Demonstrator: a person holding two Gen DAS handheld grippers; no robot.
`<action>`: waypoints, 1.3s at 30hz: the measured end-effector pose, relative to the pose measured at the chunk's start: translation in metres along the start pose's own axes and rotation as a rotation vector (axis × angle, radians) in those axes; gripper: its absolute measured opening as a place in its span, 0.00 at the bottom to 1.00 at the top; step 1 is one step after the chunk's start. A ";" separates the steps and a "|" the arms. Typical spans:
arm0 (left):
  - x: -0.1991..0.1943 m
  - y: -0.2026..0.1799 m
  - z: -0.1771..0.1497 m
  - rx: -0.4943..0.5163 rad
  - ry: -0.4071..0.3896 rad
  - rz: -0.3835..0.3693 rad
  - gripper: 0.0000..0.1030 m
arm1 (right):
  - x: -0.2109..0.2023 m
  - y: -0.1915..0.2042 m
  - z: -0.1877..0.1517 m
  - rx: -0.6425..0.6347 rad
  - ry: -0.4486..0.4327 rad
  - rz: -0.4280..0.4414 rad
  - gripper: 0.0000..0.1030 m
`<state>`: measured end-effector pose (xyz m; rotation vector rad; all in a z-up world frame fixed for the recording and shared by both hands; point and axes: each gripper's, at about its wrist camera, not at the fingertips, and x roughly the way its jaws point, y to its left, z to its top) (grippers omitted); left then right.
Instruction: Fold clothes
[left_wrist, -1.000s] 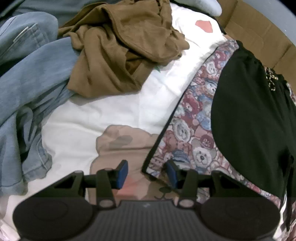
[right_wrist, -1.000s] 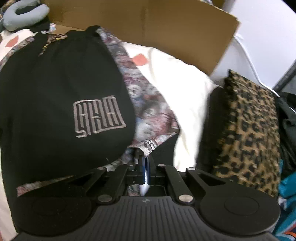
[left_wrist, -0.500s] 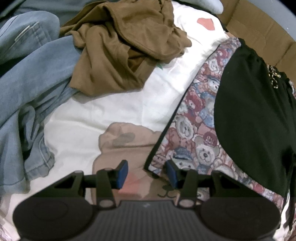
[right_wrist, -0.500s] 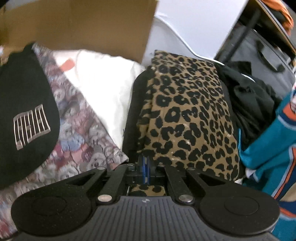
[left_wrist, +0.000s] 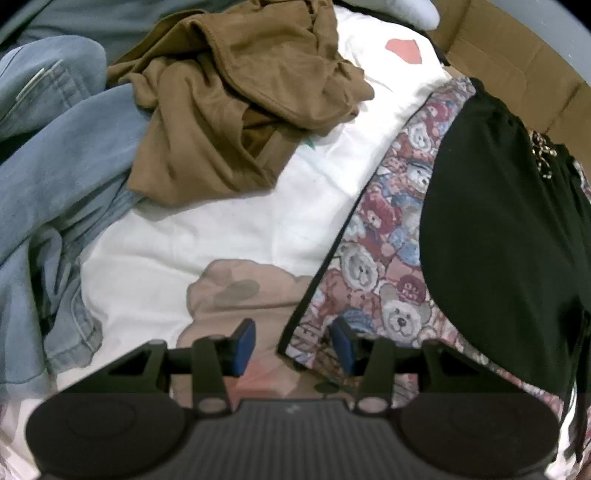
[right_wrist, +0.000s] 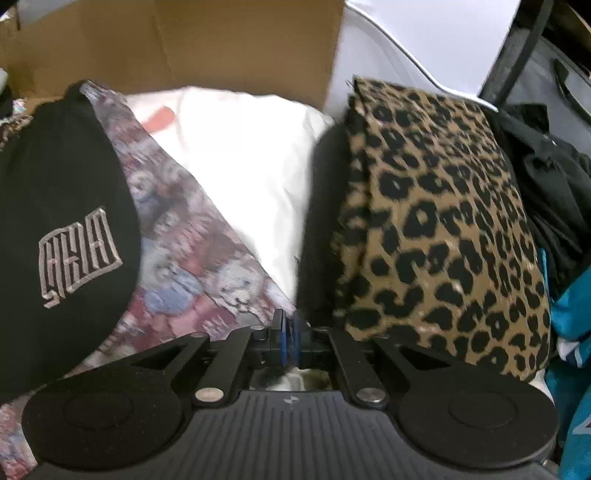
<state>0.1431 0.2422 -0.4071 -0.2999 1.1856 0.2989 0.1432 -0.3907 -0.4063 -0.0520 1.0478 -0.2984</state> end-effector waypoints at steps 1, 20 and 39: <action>0.000 0.001 0.000 -0.002 0.000 0.002 0.47 | 0.000 0.000 -0.001 0.000 0.007 -0.003 0.05; 0.002 0.004 -0.002 0.069 -0.021 -0.037 0.47 | -0.055 0.049 0.013 0.001 0.007 0.246 0.08; 0.010 0.007 -0.009 0.158 -0.037 -0.037 0.07 | -0.064 0.172 -0.017 -0.164 0.173 0.654 0.08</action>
